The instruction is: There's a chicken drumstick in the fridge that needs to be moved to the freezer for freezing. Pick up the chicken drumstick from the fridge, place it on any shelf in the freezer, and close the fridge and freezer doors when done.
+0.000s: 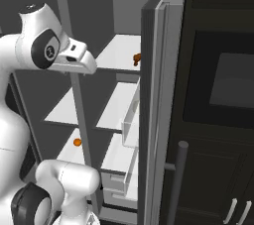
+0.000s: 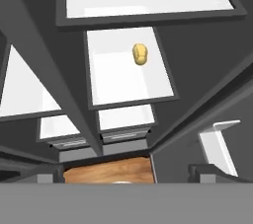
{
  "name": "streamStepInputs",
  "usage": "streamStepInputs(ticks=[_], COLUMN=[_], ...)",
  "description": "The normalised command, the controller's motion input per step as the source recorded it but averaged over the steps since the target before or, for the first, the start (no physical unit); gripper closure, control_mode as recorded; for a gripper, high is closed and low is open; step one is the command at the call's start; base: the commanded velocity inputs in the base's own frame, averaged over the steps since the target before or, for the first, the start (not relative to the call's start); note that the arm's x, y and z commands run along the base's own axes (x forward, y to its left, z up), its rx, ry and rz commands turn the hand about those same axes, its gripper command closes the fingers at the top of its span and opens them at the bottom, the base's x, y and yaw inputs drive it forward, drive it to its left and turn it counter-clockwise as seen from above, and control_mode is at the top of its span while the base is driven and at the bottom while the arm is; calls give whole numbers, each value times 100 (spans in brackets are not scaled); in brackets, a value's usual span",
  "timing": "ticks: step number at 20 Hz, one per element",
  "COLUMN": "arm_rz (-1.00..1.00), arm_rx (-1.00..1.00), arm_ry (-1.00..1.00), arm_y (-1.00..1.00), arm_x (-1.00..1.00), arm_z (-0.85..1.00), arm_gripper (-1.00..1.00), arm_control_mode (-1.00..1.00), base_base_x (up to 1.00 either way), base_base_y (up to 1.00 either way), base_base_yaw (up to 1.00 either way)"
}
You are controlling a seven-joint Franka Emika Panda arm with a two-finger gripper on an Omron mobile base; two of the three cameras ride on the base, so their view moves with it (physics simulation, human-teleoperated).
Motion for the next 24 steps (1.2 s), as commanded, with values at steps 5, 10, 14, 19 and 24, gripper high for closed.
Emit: streamStepInputs(ticks=[5,10,14,19,24], arm_rz=[-6,0,0,0,0], arm_rx=[-5,0,0,0,0], arm_ry=[-2,-21,-33,-25,2], arm_y=[-9,-16,-25,-27,-31], arm_x=[0,0,2,12,36], arm_z=[40,2,-3,-18,-8], arm_gripper=[-100,-100,-100,-100,-100], arm_control_mode=[-100,-100,-100,-100,-100], base_base_x=[0,0,0,0,0], base_base_y=[0,0,0,0,0], base_base_yaw=[0,0,0,0,0])
